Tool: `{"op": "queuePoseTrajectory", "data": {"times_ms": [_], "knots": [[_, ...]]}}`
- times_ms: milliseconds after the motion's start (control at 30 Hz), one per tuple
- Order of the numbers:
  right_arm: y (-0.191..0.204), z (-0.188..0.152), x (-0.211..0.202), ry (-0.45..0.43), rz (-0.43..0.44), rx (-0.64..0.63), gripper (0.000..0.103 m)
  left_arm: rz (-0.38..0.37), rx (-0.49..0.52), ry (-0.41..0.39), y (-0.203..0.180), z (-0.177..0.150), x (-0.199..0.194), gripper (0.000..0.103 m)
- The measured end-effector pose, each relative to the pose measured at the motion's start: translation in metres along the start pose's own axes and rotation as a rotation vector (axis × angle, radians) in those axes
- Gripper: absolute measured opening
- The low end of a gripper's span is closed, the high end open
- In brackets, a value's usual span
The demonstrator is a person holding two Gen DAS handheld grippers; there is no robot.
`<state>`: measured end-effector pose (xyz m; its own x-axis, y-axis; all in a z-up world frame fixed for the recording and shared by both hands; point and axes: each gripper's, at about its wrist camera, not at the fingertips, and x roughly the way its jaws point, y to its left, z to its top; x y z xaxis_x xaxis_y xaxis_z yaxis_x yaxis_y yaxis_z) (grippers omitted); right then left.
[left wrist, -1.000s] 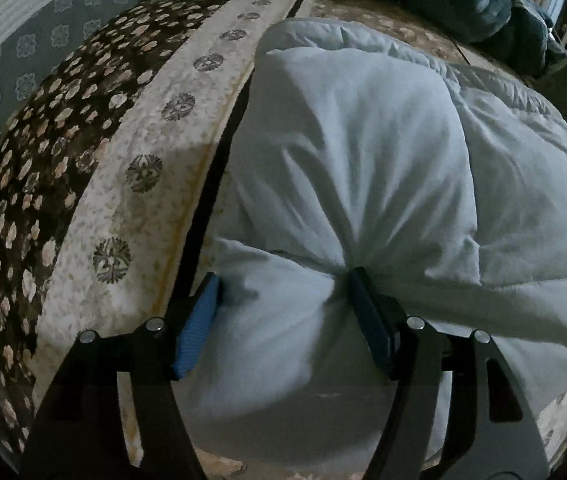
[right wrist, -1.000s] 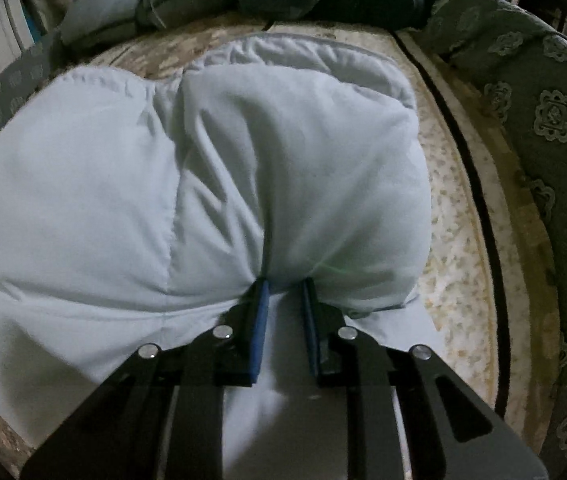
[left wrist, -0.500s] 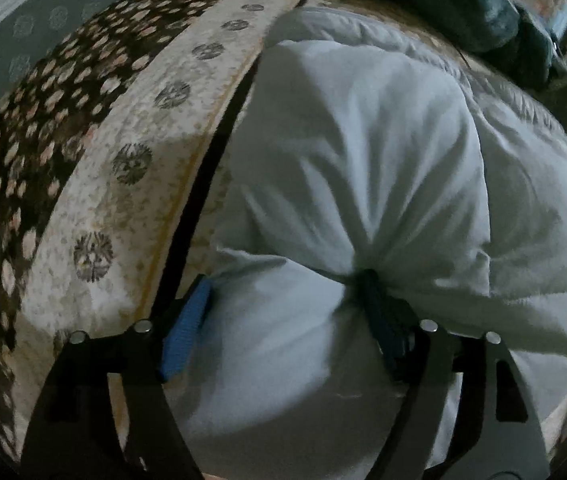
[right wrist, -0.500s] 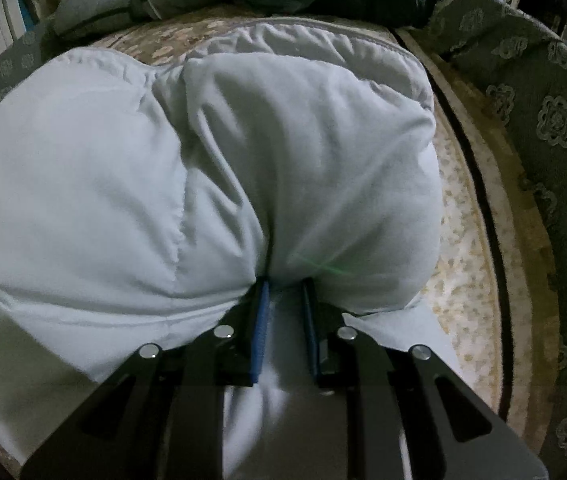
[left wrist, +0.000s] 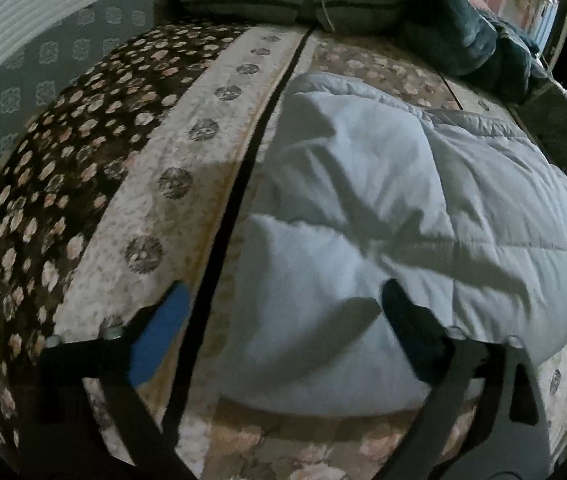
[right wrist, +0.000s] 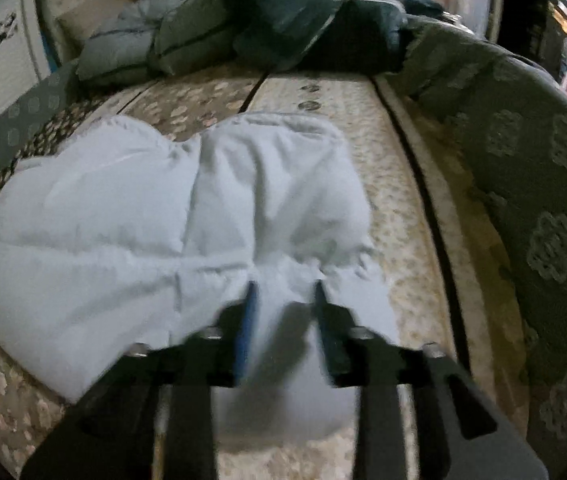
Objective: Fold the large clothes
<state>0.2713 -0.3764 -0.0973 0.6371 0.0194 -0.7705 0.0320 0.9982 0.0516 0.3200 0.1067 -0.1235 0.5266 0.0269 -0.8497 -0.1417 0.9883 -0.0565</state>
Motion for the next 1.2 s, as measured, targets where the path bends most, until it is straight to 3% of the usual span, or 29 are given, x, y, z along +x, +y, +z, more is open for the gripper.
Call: {"op": "queuePoseTrajectory", "data": {"times_ms": [167,333,667,733,967,1033,1200], "knots": [[-0.018,-0.024,-0.01,-0.014,0.001,0.012,0.066,-0.022,-0.049,-0.01,0.021,-0.02,-0.007,0.1],[-0.02,-0.044,-0.014,-0.033,-0.024,0.007,0.086,-0.014,-0.074,-0.024,0.041,-0.042,-0.012,0.1],[0.006,-0.048,-0.014,-0.041,-0.096,-0.088,0.089,0.035,-0.031,-0.115,0.051,-0.05,-0.039,0.1],[0.01,-0.051,-0.017,-0.058,-0.102,-0.098,0.096,0.051,-0.012,-0.132,0.044,-0.047,-0.036,0.1],[0.004,-0.069,-0.018,-0.078,-0.174,-0.178,0.099,0.02,0.002,-0.11,0.027,-0.045,-0.013,0.1],[-0.001,-0.072,-0.019,-0.091,-0.173,-0.177,0.099,-0.008,-0.012,-0.115,0.026,-0.048,-0.007,0.1],[-0.009,-0.079,-0.02,-0.105,-0.201,-0.165,0.099,-0.18,-0.066,-0.113,0.035,-0.053,0.009,0.1]]}}
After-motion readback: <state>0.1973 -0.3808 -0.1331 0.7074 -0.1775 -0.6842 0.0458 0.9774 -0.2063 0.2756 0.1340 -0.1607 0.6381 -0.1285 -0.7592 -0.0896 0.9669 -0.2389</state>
